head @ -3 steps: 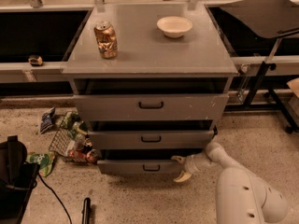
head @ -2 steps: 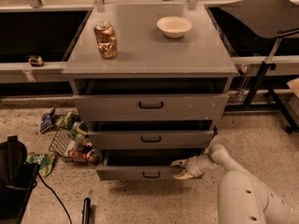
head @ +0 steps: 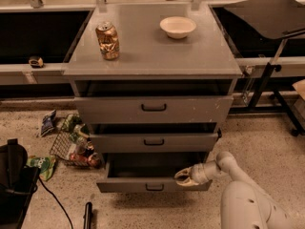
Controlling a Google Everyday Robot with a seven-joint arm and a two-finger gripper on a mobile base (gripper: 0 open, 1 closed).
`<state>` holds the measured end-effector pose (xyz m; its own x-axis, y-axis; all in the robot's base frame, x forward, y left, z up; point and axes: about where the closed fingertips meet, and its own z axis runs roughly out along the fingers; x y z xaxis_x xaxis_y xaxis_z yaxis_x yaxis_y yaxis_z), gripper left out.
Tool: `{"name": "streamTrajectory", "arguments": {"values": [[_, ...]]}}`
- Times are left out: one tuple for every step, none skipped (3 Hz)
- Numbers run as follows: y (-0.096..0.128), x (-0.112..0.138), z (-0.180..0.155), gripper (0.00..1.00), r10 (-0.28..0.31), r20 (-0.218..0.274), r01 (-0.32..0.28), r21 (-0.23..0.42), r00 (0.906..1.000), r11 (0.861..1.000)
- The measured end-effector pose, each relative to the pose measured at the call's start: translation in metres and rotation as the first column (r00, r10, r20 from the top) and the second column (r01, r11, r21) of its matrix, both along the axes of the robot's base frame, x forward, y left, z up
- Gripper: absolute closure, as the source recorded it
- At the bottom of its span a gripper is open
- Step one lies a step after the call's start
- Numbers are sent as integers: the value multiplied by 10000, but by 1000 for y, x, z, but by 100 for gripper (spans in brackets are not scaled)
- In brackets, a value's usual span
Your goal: Open bottom drawer
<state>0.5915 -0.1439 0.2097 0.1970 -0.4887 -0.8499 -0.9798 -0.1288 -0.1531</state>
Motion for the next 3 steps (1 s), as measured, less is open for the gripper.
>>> {"name": "streamTrajectory", "arguments": {"values": [[9,-12,-1,81,124,-483,-63,1244,9988,9922],[4,-10,3,58,149,-421,-90,1369,9990,9905],[5,-10,2,35,147,-425,-88,1367,9990,9906]]}}
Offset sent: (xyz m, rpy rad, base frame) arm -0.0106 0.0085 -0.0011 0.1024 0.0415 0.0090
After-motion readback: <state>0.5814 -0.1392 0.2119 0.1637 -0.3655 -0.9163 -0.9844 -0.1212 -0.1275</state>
